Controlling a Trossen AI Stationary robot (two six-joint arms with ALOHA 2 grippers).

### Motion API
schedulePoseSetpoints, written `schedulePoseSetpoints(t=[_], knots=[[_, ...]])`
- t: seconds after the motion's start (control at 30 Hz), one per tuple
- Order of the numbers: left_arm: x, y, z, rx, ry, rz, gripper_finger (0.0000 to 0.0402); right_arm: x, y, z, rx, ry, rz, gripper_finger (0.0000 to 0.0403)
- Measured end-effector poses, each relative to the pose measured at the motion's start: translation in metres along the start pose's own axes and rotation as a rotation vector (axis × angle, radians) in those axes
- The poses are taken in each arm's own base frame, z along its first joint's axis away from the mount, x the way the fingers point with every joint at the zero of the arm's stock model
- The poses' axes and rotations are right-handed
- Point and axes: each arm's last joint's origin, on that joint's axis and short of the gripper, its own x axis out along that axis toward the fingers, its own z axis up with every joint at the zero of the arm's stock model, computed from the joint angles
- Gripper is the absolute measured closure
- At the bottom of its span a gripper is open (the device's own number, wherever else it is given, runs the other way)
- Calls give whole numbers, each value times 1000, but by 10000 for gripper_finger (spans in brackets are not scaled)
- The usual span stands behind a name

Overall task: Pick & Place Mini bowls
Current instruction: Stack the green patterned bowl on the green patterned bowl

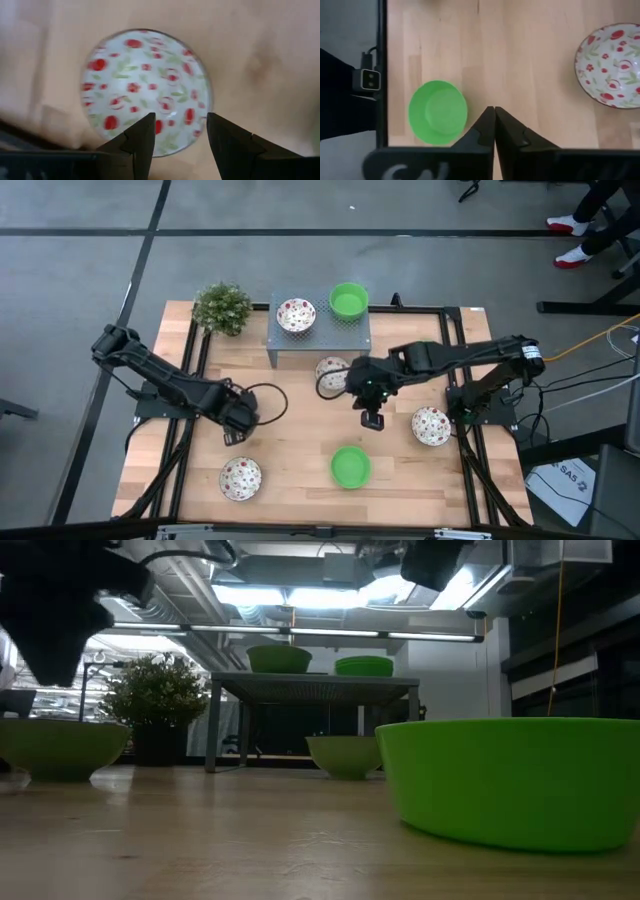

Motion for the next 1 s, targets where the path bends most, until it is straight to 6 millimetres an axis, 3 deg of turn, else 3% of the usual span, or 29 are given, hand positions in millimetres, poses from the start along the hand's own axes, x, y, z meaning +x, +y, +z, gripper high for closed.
schedulePoseSetpoints(t=[0.23, 0.43, 0.83, 1.0], knots=[[13, -13, -16, 78, -5, -46, 231, 0, 4, 3, 9, -41, -18, 388], [26, -12, -27, 69, 14, -10, 231, 0, 4, 4, 10, -54, -15, 378], [43, -4, -35, 134, 15, 65, 232, 0, 4, 5, 2, -61, -13, 377], [43, -6, -31, 202, -53, 67, 258, 0, 4, 5, 2, -62, -12, 377]])
